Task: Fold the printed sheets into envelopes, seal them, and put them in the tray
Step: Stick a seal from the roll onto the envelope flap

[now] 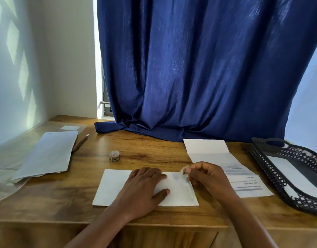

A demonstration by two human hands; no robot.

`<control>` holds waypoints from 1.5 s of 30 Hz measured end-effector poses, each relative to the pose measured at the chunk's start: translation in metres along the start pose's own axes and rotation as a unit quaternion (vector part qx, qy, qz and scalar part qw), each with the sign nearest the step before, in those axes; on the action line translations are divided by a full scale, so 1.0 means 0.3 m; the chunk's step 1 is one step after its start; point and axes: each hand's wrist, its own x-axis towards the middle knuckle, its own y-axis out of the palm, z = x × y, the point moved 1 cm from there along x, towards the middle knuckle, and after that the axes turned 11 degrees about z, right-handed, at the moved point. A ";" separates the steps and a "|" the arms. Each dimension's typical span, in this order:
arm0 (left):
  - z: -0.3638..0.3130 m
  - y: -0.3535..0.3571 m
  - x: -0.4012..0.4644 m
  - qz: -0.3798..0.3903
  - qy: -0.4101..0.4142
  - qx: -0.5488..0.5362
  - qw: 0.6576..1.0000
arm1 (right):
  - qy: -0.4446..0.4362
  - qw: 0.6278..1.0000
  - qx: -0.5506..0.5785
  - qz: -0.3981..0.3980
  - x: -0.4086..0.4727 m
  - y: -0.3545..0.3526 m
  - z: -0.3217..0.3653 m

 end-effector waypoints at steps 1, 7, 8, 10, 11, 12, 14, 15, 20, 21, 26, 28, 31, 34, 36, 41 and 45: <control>-0.001 0.004 -0.003 0.000 0.004 0.005 1.000 | 0.009 0.998 -0.057 0.029 0.019 -0.021 0.001; -0.020 0.008 -0.009 -0.002 0.012 0.011 1.000 | 0.019 0.962 -0.232 0.144 0.142 -0.053 0.020; -0.023 0.007 -0.010 -0.005 0.018 0.010 1.000 | 0.015 0.955 -0.250 0.158 0.162 -0.052 0.025; -0.029 0.006 -0.012 -0.004 0.034 0.006 0.999 | 0.010 0.944 -0.278 0.178 0.197 -0.047 0.035; -0.031 0.005 -0.013 0.000 0.044 0.002 0.999 | 0.008 0.939 -0.289 0.187 0.213 -0.045 0.038; -0.033 0.003 -0.013 0.004 0.052 0.001 0.999 | 0.006 0.935 -0.298 0.195 0.225 -0.043 0.040; -0.032 0.002 -0.013 0.015 0.059 0.002 0.998 | 0.004 0.928 -0.310 0.208 0.246 -0.039 0.041; -0.031 0.001 -0.012 0.021 0.058 0.004 0.998 | 0.004 0.925 -0.315 0.213 0.254 -0.037 0.040; -0.031 0.004 -0.006 0.041 0.054 0.032 0.997 | 0.009 0.922 -0.316 0.223 0.276 -0.030 0.035; -0.031 0.004 -0.005 0.044 0.055 0.036 0.997 | 0.012 0.922 -0.315 0.224 0.277 -0.028 0.033; -0.027 0.008 -0.002 0.048 0.058 0.051 0.996 | 0.022 0.922 -0.314 0.224 0.282 -0.021 0.023; -0.026 0.010 -0.001 0.053 0.056 0.052 0.996 | 0.023 0.923 -0.315 0.221 0.283 -0.019 0.020; -0.025 0.009 0.000 0.055 0.053 0.049 0.996 | 0.027 0.923 -0.313 0.220 0.286 -0.013 0.012; -0.026 0.007 -0.002 0.052 0.052 0.047 0.996 | 0.026 0.925 -0.308 0.220 0.285 -0.009 0.003; -0.027 0.006 -0.004 0.051 0.050 0.043 0.997 | 0.023 0.927 -0.305 0.218 0.284 -0.007 -0.008; -0.028 0.006 -0.003 0.054 0.044 0.040 0.997 | 0.020 0.948 -0.273 0.163 0.291 -0.018 -0.047; -0.028 0.006 -0.004 0.056 0.040 0.029 0.997 | 0.014 0.962 -0.245 0.122 0.296 -0.019 -0.078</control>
